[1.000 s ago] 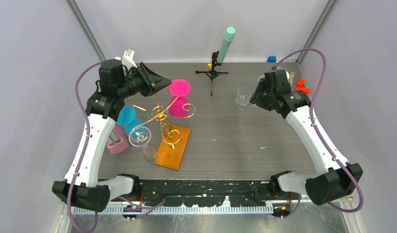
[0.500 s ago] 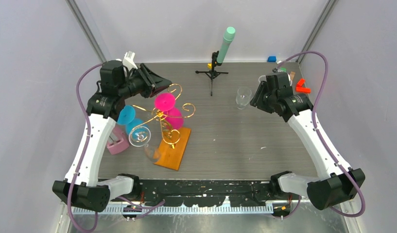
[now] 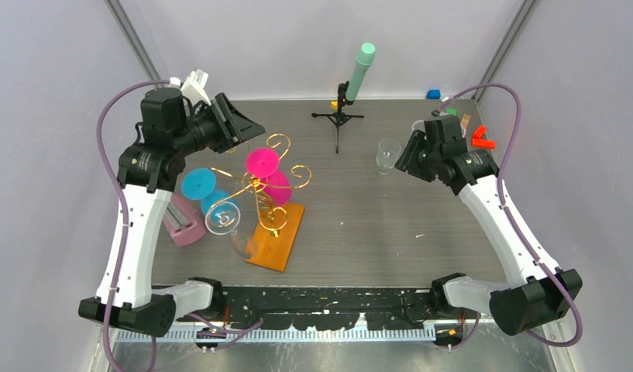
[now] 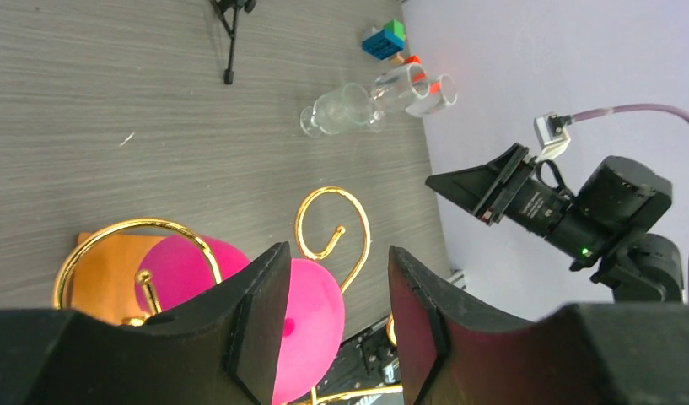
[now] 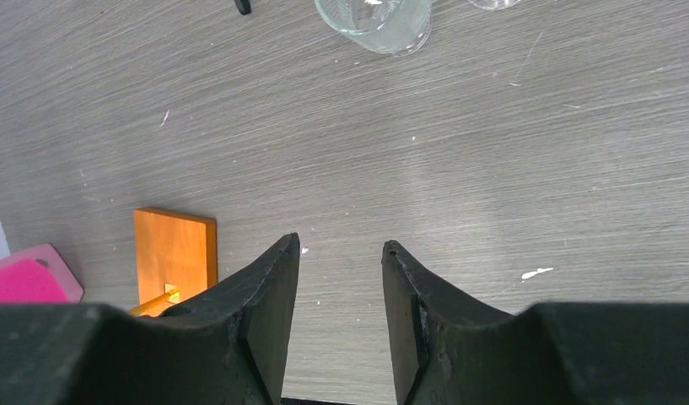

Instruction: Take the wine glass off the wine glass rack

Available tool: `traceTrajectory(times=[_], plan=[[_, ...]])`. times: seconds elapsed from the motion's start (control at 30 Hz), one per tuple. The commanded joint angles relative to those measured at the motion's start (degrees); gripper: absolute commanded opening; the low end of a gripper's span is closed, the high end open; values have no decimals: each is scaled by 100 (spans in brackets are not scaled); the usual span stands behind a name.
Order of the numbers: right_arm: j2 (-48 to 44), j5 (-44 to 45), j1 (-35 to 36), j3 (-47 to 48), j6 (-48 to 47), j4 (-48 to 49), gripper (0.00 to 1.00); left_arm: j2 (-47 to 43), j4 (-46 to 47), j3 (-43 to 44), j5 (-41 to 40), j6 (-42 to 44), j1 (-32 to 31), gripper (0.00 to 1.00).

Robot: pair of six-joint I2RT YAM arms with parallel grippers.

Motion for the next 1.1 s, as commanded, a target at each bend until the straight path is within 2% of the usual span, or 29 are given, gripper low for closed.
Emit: traceTrajectory(times=[0.0, 0.17, 0.27, 0.37, 0.53, 0.67, 0.83, 0.97, 1.07], plan=[[-169, -345, 5, 38, 39, 151, 46, 187, -921, 445, -127, 877, 31, 48], [-79, -1534, 27, 360, 106, 261, 46, 189, -1360, 602, -367, 1203, 31, 48], [-37, -2223, 206, 669, 419, 576, 46, 157, -1381, 543, -299, 1279, 27, 45], [51, -2547, 479, 1053, 985, 976, 45, 140, -1442, 499, -294, 1381, 26, 41], [453, -2589, 1250, 1795, 1722, 1604, 45, 62, -1574, 485, -364, 1535, 28, 41], [1026, -1908, 2047, 2718, 1800, 1292, 45, 4, -1605, 450, -422, 1593, 26, 41], [1976, -198, 3127, 3900, 1790, 431, 44, -51, -1629, 286, -617, 1594, 26, 44], [2670, 814, 3685, 4828, 1750, -178, 44, -85, -1603, 188, -653, 1496, 28, 45], [2974, 1021, 3854, 5257, 1704, -325, 44, -148, -1483, 98, -603, 1409, 30, 45]])
